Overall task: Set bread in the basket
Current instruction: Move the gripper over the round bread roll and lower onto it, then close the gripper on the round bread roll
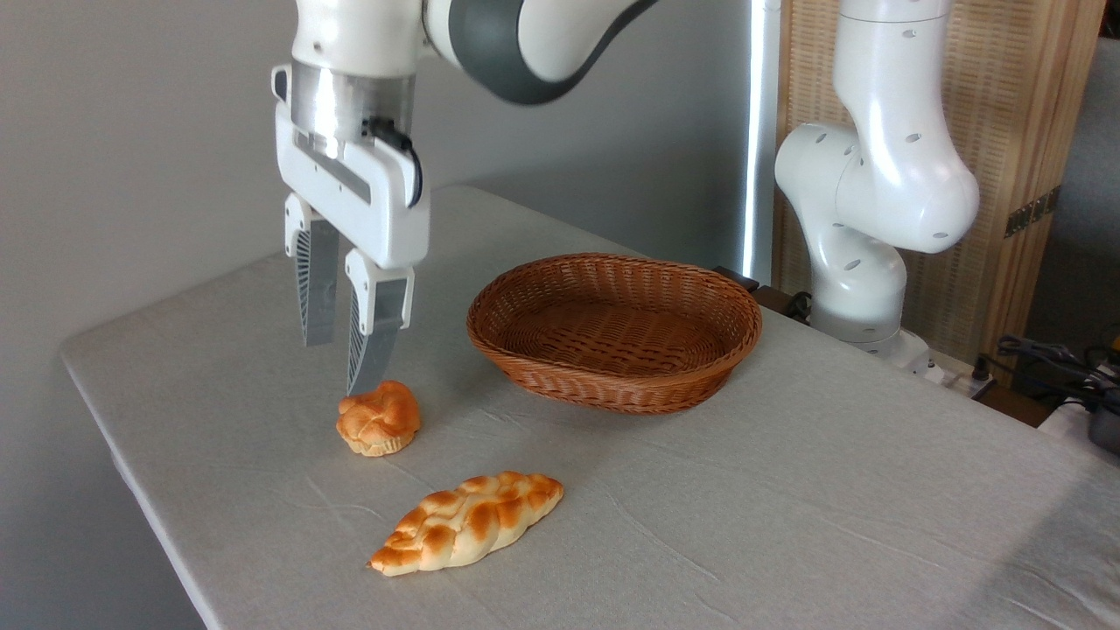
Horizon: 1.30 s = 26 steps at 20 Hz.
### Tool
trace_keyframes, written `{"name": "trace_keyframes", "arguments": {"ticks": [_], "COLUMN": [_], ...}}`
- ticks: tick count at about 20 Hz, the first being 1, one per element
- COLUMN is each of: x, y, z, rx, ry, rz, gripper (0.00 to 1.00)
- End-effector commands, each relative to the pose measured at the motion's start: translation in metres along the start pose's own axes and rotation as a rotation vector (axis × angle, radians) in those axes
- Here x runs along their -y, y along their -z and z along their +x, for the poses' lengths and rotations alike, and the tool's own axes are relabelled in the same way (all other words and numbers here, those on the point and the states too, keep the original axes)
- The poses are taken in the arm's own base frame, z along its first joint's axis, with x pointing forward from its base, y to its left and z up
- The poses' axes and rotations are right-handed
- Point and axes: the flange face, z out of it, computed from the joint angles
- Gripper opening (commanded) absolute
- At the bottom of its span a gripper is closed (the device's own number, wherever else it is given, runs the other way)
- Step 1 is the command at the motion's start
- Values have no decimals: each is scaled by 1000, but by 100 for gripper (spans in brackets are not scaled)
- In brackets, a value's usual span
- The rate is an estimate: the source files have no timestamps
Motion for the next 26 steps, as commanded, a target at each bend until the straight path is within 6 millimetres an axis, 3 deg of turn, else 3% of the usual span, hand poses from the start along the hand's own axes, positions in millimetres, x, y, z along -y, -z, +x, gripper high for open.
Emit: {"name": "trace_keyframes", "arguments": {"ticks": [1, 7, 13, 17, 21, 24, 26], "x": [-31, -74, -105, -115, -117, -117, -117], "y": [-17, -60, -100, -126, -133, -131, -130], "z": [8, 20, 19, 25, 23, 24, 24], "rx": [6, 88, 164, 109, 116, 111, 112], "ry": [-69, -191, -274, -300, -315, -323, -359], "rz": [-12, -32, -59, -32, -39, -35, -32], "gripper": [100, 100, 100, 100, 98, 58, 43]}}
